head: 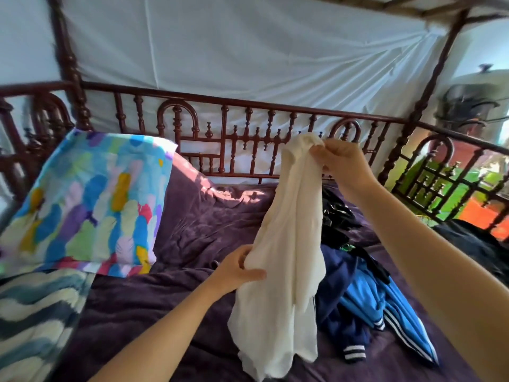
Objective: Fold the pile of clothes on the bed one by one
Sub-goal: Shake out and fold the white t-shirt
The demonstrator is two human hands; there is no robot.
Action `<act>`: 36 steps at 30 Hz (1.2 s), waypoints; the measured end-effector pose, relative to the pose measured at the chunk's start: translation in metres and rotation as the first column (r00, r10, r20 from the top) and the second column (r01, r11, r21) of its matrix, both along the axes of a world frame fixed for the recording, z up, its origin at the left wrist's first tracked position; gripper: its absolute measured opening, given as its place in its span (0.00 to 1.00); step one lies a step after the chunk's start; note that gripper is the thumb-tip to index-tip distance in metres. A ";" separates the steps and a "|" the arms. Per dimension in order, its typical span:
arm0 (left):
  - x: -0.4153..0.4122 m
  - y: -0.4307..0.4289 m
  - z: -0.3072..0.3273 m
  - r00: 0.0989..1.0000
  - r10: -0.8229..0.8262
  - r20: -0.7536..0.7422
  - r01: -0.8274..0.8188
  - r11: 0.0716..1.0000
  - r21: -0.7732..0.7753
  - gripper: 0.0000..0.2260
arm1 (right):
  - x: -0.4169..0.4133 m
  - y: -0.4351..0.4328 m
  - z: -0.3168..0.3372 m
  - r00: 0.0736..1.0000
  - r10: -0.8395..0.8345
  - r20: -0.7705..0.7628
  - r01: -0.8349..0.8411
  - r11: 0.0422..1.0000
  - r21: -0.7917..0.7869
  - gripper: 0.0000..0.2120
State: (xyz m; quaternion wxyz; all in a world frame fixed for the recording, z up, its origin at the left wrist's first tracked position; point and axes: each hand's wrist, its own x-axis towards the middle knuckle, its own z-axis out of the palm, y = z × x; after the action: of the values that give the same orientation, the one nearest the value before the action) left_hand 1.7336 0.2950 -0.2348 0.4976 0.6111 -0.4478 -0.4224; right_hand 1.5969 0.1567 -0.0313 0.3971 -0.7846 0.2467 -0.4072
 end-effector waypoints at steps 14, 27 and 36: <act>-0.020 -0.031 0.077 0.369 0.381 0.847 0.303 0.813 -0.498 0.15 | -0.053 -0.033 0.022 0.951 0.246 0.187 -0.279 0.944 0.178 0.13; 0.008 0.000 0.049 0.761 0.269 0.591 0.073 0.869 -0.489 0.06 | -0.072 -0.059 0.002 0.980 0.033 0.196 -0.091 0.952 0.293 0.22; 0.038 0.015 0.105 0.838 0.493 0.233 -0.307 0.780 -0.545 0.08 | -0.068 -0.074 -0.016 0.987 -0.161 0.024 0.149 0.953 0.262 0.12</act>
State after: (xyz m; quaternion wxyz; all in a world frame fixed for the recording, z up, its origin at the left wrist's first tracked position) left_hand 1.7716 0.3102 -0.1296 0.6227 0.6149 -0.4804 -0.0578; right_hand 1.5291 0.0831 -0.0473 0.4687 -0.6946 0.3498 -0.4190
